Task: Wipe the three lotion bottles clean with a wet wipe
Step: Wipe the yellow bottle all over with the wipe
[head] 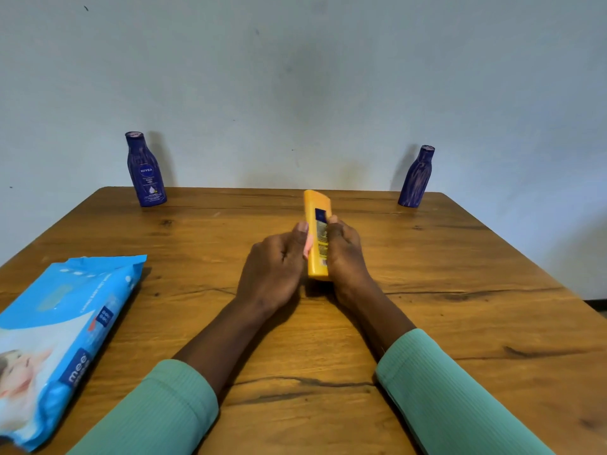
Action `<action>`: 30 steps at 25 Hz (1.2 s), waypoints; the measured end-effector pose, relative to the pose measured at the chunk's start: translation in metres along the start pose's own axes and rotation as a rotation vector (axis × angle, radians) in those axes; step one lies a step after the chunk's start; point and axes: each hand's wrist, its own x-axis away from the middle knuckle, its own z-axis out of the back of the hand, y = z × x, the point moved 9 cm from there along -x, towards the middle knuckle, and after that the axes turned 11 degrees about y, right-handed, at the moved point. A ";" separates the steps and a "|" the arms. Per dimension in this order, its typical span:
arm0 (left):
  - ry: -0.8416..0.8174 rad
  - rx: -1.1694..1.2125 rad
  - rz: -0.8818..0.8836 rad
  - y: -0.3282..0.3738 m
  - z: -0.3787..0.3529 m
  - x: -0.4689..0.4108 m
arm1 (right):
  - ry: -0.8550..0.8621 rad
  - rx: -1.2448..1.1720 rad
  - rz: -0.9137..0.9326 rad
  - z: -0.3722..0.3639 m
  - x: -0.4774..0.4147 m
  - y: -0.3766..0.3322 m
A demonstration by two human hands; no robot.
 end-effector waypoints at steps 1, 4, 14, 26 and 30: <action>0.061 -0.026 0.002 -0.002 0.007 -0.006 | -0.064 0.090 0.060 -0.006 0.001 -0.003; 0.205 -0.132 0.054 -0.012 0.030 -0.022 | -0.218 0.335 0.246 -0.021 0.011 -0.013; -0.338 -0.312 -0.186 -0.003 -0.021 0.007 | 0.252 -0.138 -0.015 0.024 0.003 0.004; 0.008 -0.446 -0.121 -0.017 0.016 -0.030 | 0.008 -0.109 -0.148 -0.006 -0.078 -0.036; 0.061 -0.548 -0.088 -0.029 0.023 -0.034 | 0.000 0.364 0.174 -0.036 -0.120 -0.054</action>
